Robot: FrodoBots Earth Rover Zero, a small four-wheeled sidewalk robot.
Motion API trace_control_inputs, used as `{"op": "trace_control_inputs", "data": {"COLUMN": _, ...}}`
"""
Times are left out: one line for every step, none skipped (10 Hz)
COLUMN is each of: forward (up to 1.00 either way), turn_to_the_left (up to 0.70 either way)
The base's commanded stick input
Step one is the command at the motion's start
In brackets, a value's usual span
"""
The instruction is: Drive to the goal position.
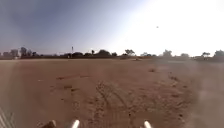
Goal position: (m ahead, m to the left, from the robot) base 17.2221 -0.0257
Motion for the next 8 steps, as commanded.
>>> {"op": "trace_control_inputs", "data": {"forward": 1.00, "turn_to_the_left": 0.00}}
{"op": "trace_control_inputs", "data": {"forward": 1.00, "turn_to_the_left": 0.00}}
{"op": "trace_control_inputs", "data": {"forward": 1.00, "turn_to_the_left": 0.00}}
{"op": "trace_control_inputs", "data": {"forward": 1.00, "turn_to_the_left": 0.00}}
{"op": "trace_control_inputs", "data": {"forward": 1.00, "turn_to_the_left": 0.00}}
{"op": "trace_control_inputs", "data": {"forward": 1.00, "turn_to_the_left": 0.00}}
{"op": "trace_control_inputs", "data": {"forward": 1.00, "turn_to_the_left": 0.01}}
{"op": "trace_control_inputs", "data": {"forward": 1.00, "turn_to_the_left": 0.08}}
